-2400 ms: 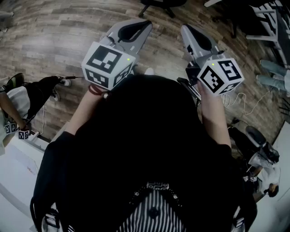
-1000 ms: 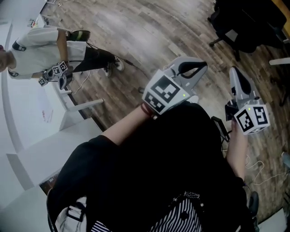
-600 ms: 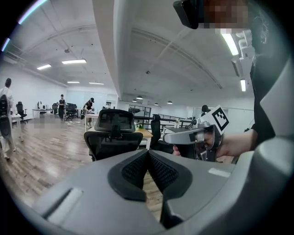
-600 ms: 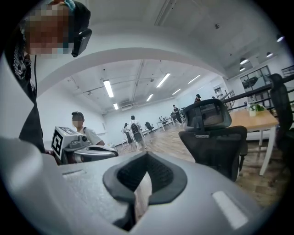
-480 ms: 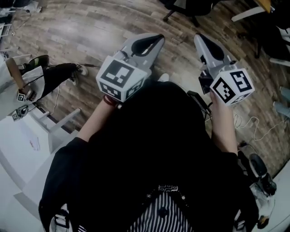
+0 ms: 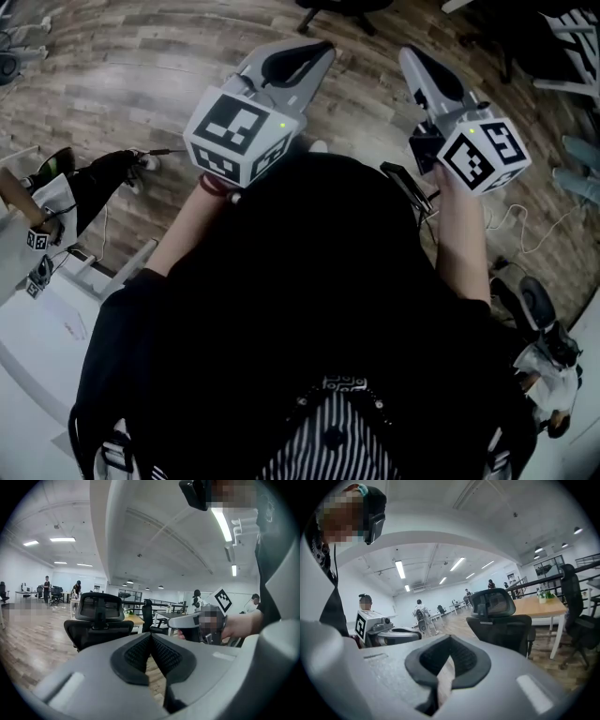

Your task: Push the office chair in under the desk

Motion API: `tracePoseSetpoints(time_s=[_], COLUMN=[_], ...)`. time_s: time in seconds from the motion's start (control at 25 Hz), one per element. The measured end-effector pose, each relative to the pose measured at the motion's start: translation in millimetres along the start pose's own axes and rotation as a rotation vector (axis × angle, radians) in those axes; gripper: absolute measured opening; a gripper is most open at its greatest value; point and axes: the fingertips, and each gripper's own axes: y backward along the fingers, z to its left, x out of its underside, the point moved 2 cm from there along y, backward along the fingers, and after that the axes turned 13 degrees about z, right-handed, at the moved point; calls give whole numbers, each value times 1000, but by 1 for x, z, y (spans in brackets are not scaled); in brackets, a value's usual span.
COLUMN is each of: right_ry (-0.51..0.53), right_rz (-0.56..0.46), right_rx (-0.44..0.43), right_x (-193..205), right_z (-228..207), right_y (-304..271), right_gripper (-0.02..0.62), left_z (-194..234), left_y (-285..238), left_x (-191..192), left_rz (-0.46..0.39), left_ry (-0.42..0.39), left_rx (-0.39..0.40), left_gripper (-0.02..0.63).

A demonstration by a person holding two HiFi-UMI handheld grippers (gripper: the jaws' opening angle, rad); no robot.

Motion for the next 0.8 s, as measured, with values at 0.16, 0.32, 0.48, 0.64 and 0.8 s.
tracePoseSetpoints(time_s=[0.16,0.32,0.48,0.64,0.8], right_ry=[-4,1,6,3,-1], right_rz=[5,3,8,16,31], right_rx=[8,8,14,20,31], right_x=[-13,-35,-53,-70,-82], right_z=[-13,-21,-30,-41,-50], right_y=[-12,-33,-55,-83,-108], right_gripper=[-2,-2,-2,-2,-1], left_z=[17,45,72,104,132], left_y=[-13,-23,-32,-45,-57], left_x=[-9,-21,-32,-40,-45], left_rz=[-1,-9,-17,-16,-10], left_ry=[2,8,7,7,5], left_rx=[9,8,18,33,50], left_gripper=[6,6,6,6,5])
